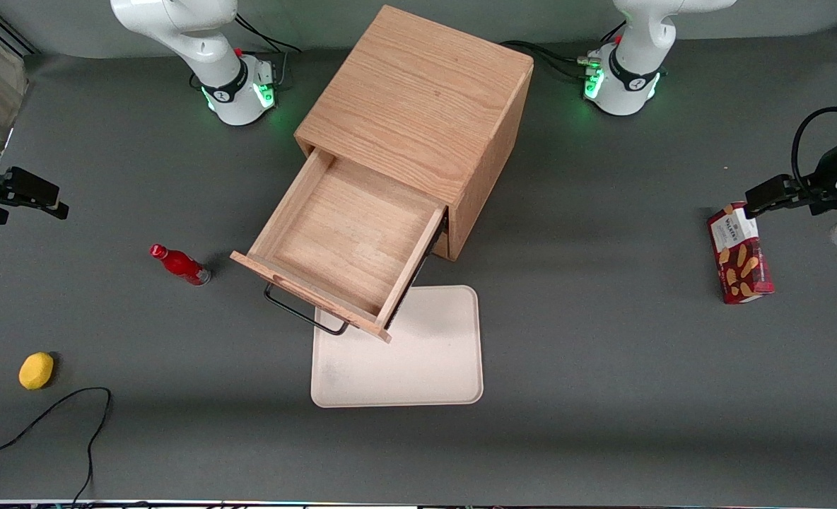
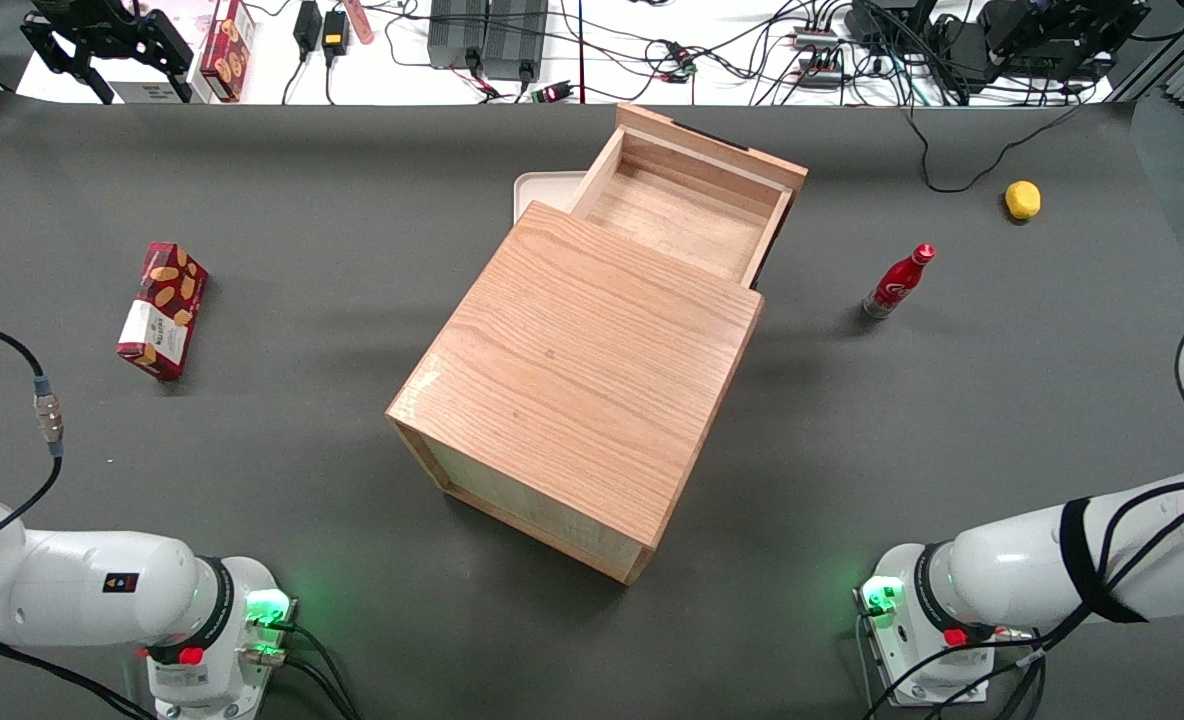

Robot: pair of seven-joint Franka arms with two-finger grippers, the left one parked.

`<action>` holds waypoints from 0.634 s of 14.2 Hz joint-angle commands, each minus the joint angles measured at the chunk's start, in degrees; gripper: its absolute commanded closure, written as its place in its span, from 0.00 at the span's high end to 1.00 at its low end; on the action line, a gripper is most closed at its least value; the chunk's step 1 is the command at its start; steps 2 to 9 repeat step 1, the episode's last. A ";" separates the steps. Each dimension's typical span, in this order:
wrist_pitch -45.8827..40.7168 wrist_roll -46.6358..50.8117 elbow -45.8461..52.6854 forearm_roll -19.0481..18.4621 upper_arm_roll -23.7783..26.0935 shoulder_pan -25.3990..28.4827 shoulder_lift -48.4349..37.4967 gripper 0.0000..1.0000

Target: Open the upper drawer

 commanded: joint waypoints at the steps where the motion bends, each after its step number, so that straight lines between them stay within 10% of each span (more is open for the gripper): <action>1: -0.79 1.95 -0.19 -1.32 -0.11 0.59 -0.98 1.00; 9: -0.79 1.95 -0.19 -1.32 -0.11 0.59 -0.98 1.00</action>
